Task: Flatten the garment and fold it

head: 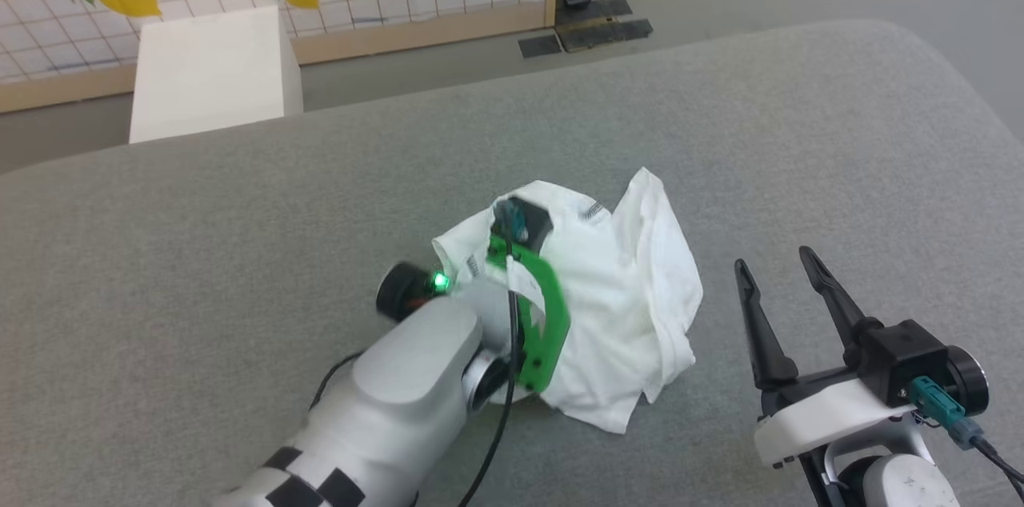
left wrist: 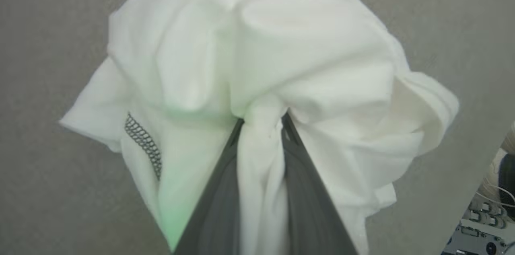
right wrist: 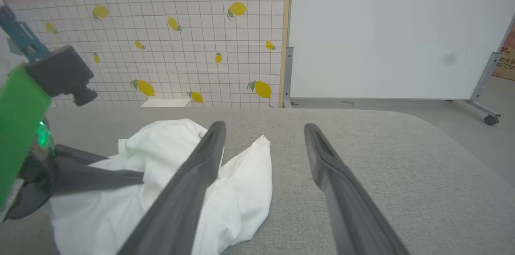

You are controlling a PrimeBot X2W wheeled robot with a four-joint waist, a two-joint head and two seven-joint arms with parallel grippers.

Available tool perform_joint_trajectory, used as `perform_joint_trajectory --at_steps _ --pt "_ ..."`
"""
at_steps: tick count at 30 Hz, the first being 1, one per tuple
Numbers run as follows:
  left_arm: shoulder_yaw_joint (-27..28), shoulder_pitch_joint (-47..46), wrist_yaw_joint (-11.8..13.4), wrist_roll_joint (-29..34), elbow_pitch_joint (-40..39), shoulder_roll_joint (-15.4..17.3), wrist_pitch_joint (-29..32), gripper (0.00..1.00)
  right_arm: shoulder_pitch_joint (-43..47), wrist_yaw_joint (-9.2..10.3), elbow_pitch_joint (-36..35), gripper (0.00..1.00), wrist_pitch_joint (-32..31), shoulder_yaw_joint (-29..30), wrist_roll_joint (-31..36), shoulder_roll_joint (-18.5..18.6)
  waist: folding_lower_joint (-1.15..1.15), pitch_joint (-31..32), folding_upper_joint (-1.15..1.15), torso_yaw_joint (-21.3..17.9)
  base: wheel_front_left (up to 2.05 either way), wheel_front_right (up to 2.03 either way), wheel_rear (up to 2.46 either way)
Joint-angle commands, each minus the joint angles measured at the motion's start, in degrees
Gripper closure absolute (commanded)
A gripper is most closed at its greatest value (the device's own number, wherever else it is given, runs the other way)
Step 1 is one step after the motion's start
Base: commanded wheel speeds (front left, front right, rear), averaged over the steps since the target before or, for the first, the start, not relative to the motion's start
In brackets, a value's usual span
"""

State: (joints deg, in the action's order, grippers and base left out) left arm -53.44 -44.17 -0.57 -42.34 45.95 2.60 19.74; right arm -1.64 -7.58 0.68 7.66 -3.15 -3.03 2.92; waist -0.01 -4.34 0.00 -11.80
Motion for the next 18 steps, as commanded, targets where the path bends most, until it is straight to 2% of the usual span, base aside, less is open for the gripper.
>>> perform_joint_trajectory --at_steps 1,4,5,6,9,13,17,18 --pt "-0.6 0.9 -0.4 -1.1 1.1 0.3 1.9 1.0 0.4 0.09 0.0 0.0 0.4 0.2 -0.2 0.0 0.01 -1.1 0.0 -0.6 0.0 0.0 0.0" --pt "-1.8 2.0 -0.8 -3.0 2.7 0.3 5.7 1.0 0.3 0.09 -0.1 0.0 0.5 0.6 -0.3 0.0 0.01 -1.5 0.0 0.4 0.0 0.0 0.0" --pt "-1.9 2.1 -0.7 -3.5 2.8 0.3 6.1 0.78 0.3 0.09 -0.1 0.0 0.5 0.8 -0.3 0.0 0.01 -1.6 0.0 0.8 0.0 0.0 0.0" --pt "-1.7 1.9 -0.4 -3.9 2.6 0.3 5.6 0.02 0.3 0.09 -0.1 0.0 0.5 0.9 -0.2 0.0 0.01 -1.6 0.0 1.4 0.0 0.0 0.0" --pt "-0.2 1.0 1.0 -4.0 1.0 0.3 -0.2 0.0 0.1 0.09 0.0 0.0 0.5 1.2 -0.1 0.0 0.01 -1.4 0.0 2.9 0.0 0.0 0.0" --pt "4.9 0.6 1.8 -4.5 -2.8 0.6 -15.3 0.0 0.1 0.09 0.0 0.0 0.4 2.0 0.0 0.0 0.01 -0.7 0.0 5.3 0.0 0.0 0.0" --pt "9.2 1.6 2.5 -3.4 -6.3 3.2 -29.7 0.0 0.1 0.09 0.0 0.0 0.3 2.8 0.1 0.0 0.01 0.2 0.0 7.3 0.0 0.0 0.0" --pt "10.2 2.2 2.7 -3.4 -7.0 3.8 -31.7 0.0 0.1 0.09 0.0 0.0 0.3 3.0 0.1 0.0 0.01 0.5 0.0 7.7 0.0 0.0 0.0"
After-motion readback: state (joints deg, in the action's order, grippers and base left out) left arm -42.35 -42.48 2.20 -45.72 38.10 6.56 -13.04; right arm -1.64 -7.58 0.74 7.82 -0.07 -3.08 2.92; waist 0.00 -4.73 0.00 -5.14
